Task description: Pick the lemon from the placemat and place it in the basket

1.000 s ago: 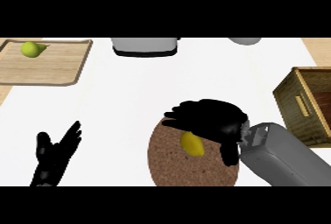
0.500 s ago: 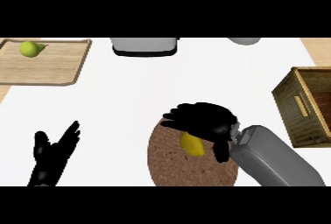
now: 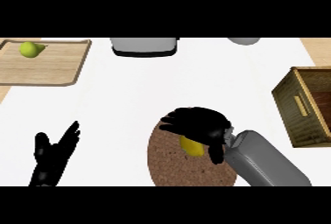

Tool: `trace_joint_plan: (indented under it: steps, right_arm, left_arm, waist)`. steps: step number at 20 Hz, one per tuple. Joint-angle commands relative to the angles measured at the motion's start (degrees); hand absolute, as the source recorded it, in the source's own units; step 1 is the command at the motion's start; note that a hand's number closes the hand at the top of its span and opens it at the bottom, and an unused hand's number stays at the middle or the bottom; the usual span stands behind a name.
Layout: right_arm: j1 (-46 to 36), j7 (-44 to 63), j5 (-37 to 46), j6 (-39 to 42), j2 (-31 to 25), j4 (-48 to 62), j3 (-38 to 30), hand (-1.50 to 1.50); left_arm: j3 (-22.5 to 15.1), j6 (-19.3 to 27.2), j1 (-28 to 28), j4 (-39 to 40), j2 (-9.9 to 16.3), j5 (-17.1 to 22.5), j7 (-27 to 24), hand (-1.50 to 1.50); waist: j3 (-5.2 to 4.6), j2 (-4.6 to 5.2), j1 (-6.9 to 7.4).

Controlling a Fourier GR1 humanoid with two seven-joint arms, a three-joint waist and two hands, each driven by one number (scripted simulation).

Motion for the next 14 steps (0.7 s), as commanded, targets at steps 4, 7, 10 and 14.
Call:
trace_joint_plan:
  steps: [4, 7, 10, 14]
  right_arm:
    - [0.68, 1.86, 4.86, 3.40, 1.55, -0.42, 1.27, -1.50]
    - [0.24, -0.95, 7.78, 0.01, 1.25, 5.88, 1.46, -1.50]
    - [-0.14, -1.72, 9.08, -0.53, 2.98, 7.62, -0.13, -1.50]
    - [3.41, -1.75, 11.55, -2.44, 5.04, 6.65, 1.47, -1.50]
  left_arm:
    - [-0.92, 1.55, 0.70, 2.61, -3.40, -2.32, 0.45, 0.00]
    - [1.00, -0.71, -1.10, 3.67, -1.92, -1.09, 1.60, 0.00]
    - [1.52, -0.81, -0.54, 0.02, -1.05, -1.65, 4.69, 0.00]
    - [2.31, -2.05, 0.55, -3.75, -0.18, -1.38, 6.76, 0.00]
  waist:
    - [-0.53, 0.23, -0.31]
    - [-0.51, 0.36, -0.09]
    - [-0.50, 0.33, 0.04]
    - [-0.49, 0.26, 0.00]
